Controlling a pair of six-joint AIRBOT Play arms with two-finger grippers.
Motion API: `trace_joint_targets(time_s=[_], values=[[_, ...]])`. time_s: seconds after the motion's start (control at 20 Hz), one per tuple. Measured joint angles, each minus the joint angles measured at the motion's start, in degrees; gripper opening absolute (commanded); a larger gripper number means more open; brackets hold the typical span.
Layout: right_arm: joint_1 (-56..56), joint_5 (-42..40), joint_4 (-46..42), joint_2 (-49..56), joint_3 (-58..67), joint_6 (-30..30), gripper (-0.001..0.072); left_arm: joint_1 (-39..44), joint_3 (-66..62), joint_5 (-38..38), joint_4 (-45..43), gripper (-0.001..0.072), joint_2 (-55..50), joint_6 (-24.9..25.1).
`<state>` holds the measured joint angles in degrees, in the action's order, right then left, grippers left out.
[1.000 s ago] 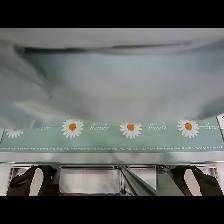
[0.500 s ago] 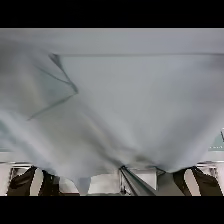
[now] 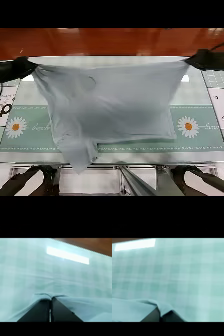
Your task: Fold the shirts.
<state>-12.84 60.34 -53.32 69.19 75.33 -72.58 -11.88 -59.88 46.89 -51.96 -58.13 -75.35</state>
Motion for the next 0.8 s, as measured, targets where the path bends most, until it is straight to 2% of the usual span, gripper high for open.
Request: trace_joint_targets(time_s=[0.1,0.3,0.6,0.8], values=[[1.9,-3.9,0.2,8.7,3.5,0.0,0.0023,1.4,-2.3,-4.8,0.3,0.0019,-8.2,0.3],[3.4,-5.0,0.2,23.4,13.7,-2.6,0.0023,2.6,-9.7,-6.2,0.5,0.0019,-22.3,-1.5],[3.9,0.6,-1.5,32.2,22.2,-4.7,0.0024,2.9,-15.8,-0.4,0.6,0.0019,-30.1,-3.0],[3.1,8.8,-5.1,33.3,23.2,-5.0,0.0024,2.9,-15.0,7.8,0.6,0.0019,-30.2,-0.2]])
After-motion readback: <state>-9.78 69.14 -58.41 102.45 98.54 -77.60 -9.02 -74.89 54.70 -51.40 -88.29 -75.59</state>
